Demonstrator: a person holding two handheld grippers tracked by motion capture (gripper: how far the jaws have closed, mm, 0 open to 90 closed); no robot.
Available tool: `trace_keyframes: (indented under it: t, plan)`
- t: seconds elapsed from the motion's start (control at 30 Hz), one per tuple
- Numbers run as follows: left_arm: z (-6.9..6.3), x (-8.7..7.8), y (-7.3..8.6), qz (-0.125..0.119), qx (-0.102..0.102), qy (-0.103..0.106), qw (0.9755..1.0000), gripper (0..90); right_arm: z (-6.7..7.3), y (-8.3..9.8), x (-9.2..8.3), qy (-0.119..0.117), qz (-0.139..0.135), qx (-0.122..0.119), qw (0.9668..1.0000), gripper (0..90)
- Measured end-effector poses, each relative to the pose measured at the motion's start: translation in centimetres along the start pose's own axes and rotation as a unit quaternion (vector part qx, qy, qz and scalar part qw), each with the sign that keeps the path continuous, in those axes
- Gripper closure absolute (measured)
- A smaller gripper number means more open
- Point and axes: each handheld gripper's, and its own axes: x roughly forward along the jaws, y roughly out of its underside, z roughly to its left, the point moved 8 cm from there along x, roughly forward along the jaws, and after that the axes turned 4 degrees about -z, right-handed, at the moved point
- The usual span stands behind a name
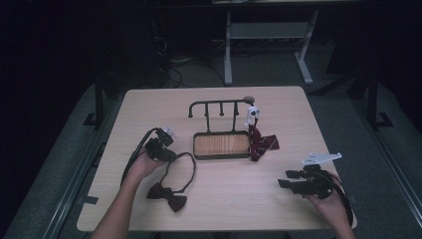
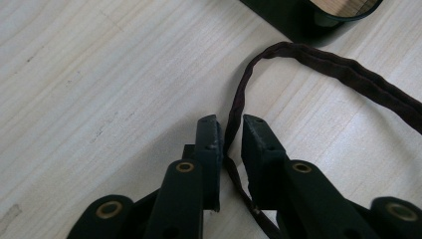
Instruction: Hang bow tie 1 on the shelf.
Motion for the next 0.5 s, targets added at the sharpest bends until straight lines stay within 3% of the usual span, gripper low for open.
trace_keyframes:
  t: [0.3, 0.5]
  plan:
    - [-0.25, 0.14, 0.12, 0.005, 0.005, 0.008, 0.9999, 89.2, 0.25, -0.37, -0.26, 0.002, -0.014, -0.005, 0.9999, 46.6]
    - [-0.43, -0.45, 0.22, 0.002, 0.009, 0.013, 0.9999, 89.6, 0.2, -0.4, -0.24, 0.002, -0.019, -0.005, 0.9998, 46.6]
